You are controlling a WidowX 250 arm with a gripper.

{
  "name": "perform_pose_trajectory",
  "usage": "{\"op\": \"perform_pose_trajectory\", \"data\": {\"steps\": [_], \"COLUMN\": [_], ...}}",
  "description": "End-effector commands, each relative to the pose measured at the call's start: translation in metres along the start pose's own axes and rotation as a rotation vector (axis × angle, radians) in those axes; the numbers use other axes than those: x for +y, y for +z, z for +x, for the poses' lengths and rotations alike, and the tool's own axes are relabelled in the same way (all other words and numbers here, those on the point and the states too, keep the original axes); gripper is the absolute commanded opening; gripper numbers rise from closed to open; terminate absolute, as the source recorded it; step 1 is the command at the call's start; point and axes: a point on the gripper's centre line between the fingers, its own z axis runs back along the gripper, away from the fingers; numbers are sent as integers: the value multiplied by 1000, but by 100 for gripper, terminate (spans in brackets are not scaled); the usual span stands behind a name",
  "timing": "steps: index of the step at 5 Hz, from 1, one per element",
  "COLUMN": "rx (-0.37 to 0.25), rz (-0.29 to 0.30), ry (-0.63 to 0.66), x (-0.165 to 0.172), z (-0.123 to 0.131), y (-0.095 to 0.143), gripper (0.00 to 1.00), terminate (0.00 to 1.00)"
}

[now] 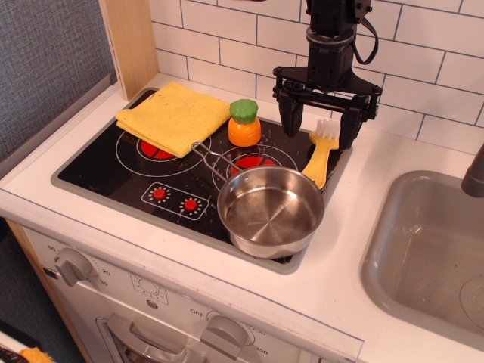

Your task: Move cloth from back left to front left of stovetop

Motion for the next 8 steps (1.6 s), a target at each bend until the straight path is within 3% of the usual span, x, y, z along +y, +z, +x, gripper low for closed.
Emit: {"op": "perform_pose_trajectory", "data": {"steps": [1,2,4,5,6,7,8], "rx": [0,-54,-182,-168,-97,-19,27], "rz": [0,12,-19,7,68,140,150], "ry": [0,79,167,110,20,-27,-56], "x": [0,26,92,133,155,169,172], "z": [0,3,1,11,24,26,20], "y": [0,20,65,66,51,35,19], "gripper": [100,100,100,100,100,100,100], "terminate": [0,0,0,0,0,0,0]}}
